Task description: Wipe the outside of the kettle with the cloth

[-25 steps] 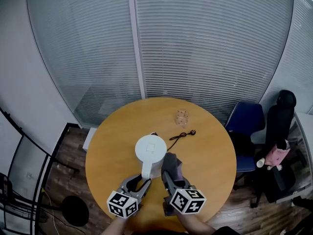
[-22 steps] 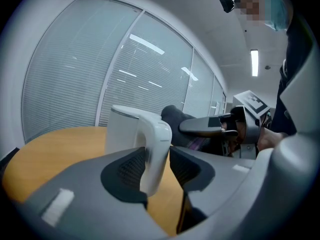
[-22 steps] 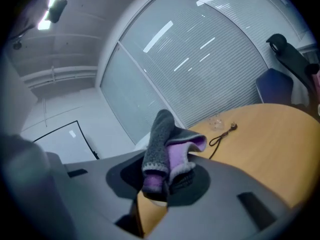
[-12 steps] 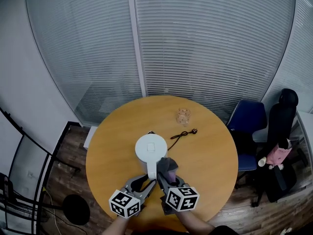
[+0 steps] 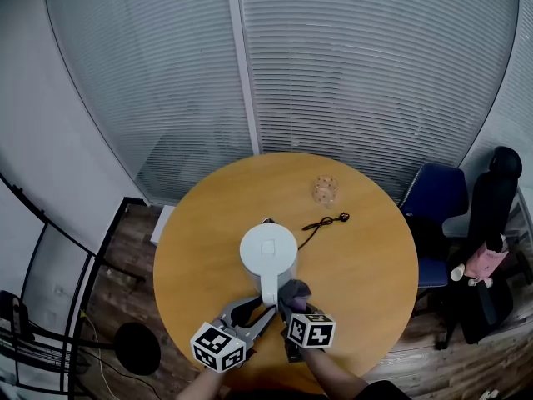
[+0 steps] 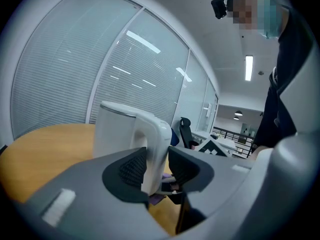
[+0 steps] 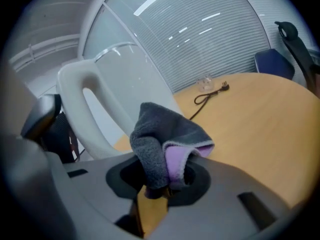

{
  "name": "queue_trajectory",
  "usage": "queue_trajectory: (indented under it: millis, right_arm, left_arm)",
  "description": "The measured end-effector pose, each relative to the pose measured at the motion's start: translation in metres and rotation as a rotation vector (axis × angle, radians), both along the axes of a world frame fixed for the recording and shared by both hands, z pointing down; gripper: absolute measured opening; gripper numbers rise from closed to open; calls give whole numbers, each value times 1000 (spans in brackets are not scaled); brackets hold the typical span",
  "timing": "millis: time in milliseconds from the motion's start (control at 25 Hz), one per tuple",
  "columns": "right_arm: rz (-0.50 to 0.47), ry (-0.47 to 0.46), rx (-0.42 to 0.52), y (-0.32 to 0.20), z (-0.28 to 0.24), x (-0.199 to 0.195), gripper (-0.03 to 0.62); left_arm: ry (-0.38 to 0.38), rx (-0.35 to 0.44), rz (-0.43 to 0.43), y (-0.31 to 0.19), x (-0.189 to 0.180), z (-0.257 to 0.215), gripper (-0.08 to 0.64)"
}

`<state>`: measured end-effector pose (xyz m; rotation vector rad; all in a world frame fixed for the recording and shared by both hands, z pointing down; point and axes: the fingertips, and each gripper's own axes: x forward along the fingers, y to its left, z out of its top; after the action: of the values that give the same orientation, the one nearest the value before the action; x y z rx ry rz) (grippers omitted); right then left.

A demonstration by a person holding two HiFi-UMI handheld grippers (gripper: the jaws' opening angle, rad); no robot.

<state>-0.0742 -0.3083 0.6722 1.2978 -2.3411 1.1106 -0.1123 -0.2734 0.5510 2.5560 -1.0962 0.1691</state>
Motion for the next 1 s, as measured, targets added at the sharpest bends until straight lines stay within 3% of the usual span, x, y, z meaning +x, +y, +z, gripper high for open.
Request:
queue_trajectory:
  millis: [360, 520, 760, 1000]
  right_arm:
    - [-9, 68, -134, 1, 46, 6, 98]
    - [-14, 83, -143, 2, 52, 12, 98]
    - [5, 53, -112, 8, 36, 23, 98]
    - [6, 17, 24, 15, -19, 44, 98]
  left_arm:
    - [-2, -4, 7, 2, 0, -1, 144]
    - [-22, -1, -4, 1, 2, -1, 143]
    - [-51, 15, -29, 6, 0, -1, 132]
    - [-56, 25, -85, 16, -1, -1, 119]
